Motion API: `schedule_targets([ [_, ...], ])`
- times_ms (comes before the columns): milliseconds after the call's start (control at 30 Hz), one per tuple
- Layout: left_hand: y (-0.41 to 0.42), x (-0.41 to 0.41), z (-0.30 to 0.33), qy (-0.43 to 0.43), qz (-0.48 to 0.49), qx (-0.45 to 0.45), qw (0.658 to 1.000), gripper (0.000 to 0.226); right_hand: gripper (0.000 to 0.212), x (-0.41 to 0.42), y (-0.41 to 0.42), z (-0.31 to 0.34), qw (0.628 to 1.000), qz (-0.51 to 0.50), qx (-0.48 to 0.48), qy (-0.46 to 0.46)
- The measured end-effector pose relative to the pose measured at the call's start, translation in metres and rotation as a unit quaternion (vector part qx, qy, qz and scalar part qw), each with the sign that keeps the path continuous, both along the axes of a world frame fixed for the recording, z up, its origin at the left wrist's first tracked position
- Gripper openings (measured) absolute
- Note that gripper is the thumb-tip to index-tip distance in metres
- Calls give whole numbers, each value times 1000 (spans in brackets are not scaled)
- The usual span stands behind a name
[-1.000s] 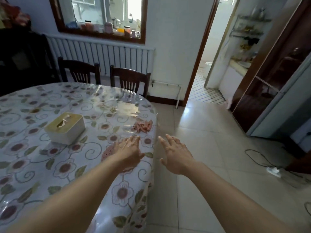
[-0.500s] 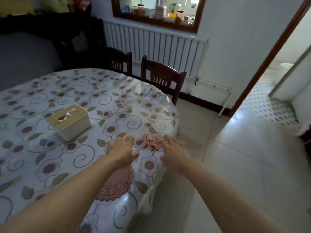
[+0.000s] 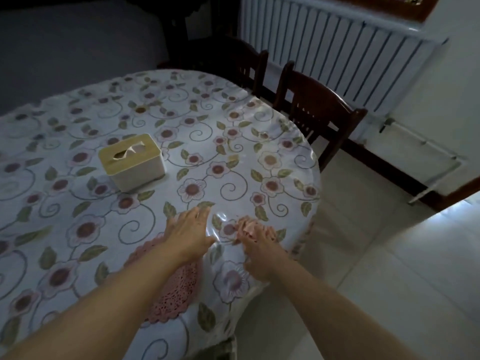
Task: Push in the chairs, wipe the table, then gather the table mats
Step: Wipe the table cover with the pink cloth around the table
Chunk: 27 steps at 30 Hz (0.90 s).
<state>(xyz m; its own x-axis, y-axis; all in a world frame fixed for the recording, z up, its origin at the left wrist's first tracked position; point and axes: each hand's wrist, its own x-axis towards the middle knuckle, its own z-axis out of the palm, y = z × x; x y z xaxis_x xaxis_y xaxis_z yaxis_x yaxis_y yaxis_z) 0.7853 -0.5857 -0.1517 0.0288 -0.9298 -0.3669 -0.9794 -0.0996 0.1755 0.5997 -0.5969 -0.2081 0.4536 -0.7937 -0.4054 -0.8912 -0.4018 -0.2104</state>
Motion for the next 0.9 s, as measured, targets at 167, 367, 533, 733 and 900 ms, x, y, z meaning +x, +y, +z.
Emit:
schedule_targets([
  [167, -32, -3, -23, 23, -5, 4, 1000, 74, 82, -3, -27, -26, 996, -8, 82, 22],
  [367, -65, -24, -24, 34, -9, 47, 998, 68, 22, -10, -76, 20, 984, -98, 77, -128],
  [533, -100, -56, -4, 156, 43, 50, 986, 53, 10, -28, -130, 73, 900, -232, 175, -326],
  [733, -127, -89, 19, 250, 177, 6, 952, 22, 16, -57, -181, 99, 925, -160, 145, -311],
  [900, -139, -98, 41, 310, 297, -39, 902, 16, 14, -83, -211, 93, 957, -80, 163, -227],
])
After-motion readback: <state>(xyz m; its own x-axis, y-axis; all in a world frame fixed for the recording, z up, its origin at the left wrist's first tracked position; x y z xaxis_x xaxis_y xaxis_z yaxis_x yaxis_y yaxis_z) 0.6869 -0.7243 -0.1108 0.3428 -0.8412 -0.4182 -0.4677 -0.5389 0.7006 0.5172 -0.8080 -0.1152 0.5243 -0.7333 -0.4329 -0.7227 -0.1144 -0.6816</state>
